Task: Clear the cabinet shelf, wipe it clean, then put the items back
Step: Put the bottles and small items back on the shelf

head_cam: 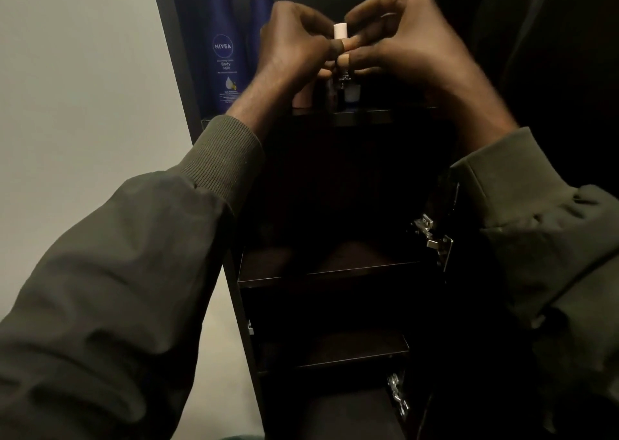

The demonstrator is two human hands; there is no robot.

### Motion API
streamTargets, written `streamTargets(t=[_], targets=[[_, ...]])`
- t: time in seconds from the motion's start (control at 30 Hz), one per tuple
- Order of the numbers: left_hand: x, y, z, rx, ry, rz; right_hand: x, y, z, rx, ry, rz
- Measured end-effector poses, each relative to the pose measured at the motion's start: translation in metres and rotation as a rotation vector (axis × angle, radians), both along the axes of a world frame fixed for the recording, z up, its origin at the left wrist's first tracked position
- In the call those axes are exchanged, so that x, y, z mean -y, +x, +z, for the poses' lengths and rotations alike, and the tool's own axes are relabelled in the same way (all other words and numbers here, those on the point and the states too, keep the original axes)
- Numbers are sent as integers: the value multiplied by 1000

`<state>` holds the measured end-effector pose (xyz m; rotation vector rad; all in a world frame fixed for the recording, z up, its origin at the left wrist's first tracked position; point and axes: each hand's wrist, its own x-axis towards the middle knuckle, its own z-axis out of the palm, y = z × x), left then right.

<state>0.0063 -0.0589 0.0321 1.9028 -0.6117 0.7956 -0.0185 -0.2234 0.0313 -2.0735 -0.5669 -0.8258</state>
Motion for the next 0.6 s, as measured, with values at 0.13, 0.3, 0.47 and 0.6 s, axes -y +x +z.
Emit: streamTargets(t=[0.13,0.3,0.47,0.6], targets=[[4,1,0,-2,0,-8,0,-5,0,15,-59,-38],[8,1,1,-8,-12,-27,1,-5,1,-17,-83,-68],[10,-1,-1,-68,-37,-106,7,5,0,20,7,-218],[6,-1,-3,-97,-61,-115,13,18,-3,-32,30,-283]])
